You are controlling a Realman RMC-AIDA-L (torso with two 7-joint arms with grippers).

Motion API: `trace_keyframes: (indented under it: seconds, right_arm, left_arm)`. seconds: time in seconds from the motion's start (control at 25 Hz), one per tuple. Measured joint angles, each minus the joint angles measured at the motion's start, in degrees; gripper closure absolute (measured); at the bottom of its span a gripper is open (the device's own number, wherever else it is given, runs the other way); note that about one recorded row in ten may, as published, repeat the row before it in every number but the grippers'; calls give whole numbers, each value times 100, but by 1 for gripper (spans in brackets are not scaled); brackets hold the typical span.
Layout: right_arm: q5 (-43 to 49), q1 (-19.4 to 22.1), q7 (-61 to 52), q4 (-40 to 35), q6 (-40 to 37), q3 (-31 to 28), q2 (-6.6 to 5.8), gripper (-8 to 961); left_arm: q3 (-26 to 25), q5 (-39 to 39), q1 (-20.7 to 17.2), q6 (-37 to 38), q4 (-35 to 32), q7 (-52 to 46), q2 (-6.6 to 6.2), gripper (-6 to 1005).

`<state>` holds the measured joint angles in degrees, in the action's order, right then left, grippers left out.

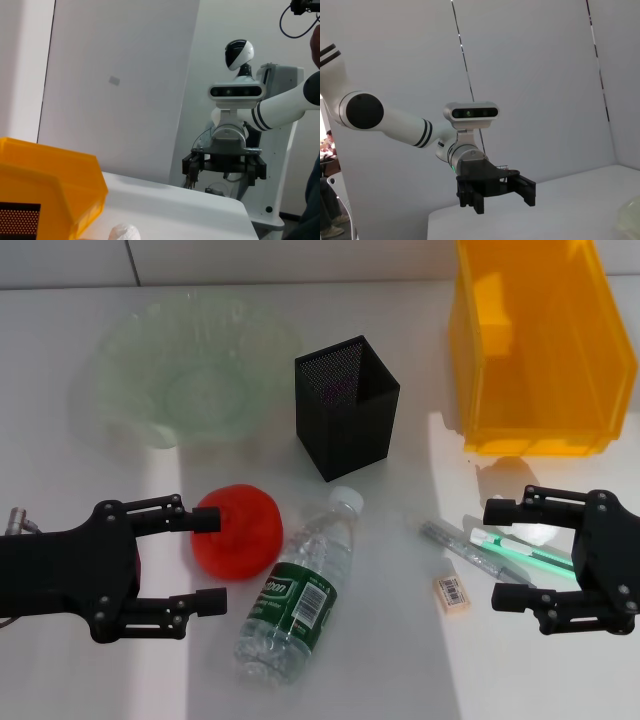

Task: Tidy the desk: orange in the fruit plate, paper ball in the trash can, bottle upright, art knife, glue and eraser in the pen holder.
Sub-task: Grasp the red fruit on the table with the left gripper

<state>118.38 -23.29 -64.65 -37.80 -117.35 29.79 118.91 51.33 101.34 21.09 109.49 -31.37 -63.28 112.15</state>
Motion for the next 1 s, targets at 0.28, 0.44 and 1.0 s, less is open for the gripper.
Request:
trace_keyframes:
  seconds: [0.28,0.44,1.0]
  right_arm:
    - [0,37,4,1,0,0,0,162]
    - [-16,64,6,1,-2,0,1,162]
    - [-149,139,28,3,-8,-65,9,161]
  left_arm:
    - [-21,-1,9,49,-5,-32,0,204]
    - [-27,0,4,53,-28,-62,0,203]
    - [-44,0,2,64,-97,-195,-4,203]
